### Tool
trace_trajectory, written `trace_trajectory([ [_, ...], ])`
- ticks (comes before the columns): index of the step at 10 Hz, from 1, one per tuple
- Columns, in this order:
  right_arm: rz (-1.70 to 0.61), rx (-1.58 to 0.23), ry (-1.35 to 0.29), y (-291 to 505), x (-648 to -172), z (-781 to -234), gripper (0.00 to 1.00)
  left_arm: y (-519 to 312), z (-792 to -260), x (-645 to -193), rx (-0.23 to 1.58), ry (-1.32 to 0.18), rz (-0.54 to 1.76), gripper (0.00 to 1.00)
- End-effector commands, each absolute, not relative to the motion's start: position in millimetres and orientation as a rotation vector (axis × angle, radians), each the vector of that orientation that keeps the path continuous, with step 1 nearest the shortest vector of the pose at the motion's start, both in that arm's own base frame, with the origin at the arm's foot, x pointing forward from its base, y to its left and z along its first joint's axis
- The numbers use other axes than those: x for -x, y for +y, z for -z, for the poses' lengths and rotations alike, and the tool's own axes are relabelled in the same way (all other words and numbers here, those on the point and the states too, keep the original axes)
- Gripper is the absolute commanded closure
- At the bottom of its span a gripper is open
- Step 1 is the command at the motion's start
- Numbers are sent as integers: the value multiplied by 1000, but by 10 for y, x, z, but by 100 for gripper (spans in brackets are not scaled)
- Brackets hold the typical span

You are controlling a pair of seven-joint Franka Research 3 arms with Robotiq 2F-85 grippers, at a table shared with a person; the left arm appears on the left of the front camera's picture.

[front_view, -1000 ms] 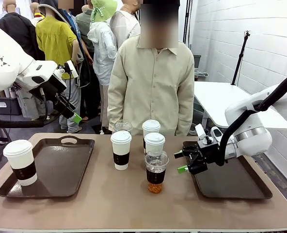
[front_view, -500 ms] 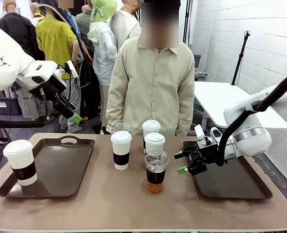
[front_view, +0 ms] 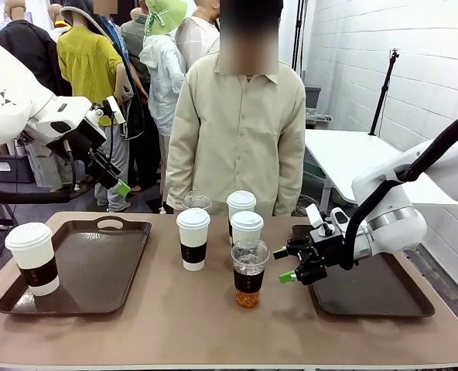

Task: Distribute the coffee onto the tray.
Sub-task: Pick up one iced Americano and place it on the right Handle tray.

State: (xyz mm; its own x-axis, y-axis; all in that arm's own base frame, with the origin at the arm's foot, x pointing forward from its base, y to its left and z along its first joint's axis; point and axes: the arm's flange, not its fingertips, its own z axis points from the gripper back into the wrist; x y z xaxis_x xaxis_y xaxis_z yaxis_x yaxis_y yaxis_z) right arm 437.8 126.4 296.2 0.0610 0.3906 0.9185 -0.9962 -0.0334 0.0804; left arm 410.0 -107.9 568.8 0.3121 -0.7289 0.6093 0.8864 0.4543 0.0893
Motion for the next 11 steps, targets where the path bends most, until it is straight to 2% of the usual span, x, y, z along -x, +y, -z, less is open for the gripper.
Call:
trace_trajectory([
  [1, -1360, -1015, -875, 1390, -4464, -2836, 0, -1066, -5684, -4104, 292, -639, 1084, 0],
  [6, -1369, -1014, -944, 1568, -4510, -2675, 0, -1066, -5684, -4104, 292, -639, 1084, 0],
  [11, -1381, -1075, -916, 1707, -4553, -2601, 0, -1066, -5684, -4104, 292, -639, 1084, 0],
])
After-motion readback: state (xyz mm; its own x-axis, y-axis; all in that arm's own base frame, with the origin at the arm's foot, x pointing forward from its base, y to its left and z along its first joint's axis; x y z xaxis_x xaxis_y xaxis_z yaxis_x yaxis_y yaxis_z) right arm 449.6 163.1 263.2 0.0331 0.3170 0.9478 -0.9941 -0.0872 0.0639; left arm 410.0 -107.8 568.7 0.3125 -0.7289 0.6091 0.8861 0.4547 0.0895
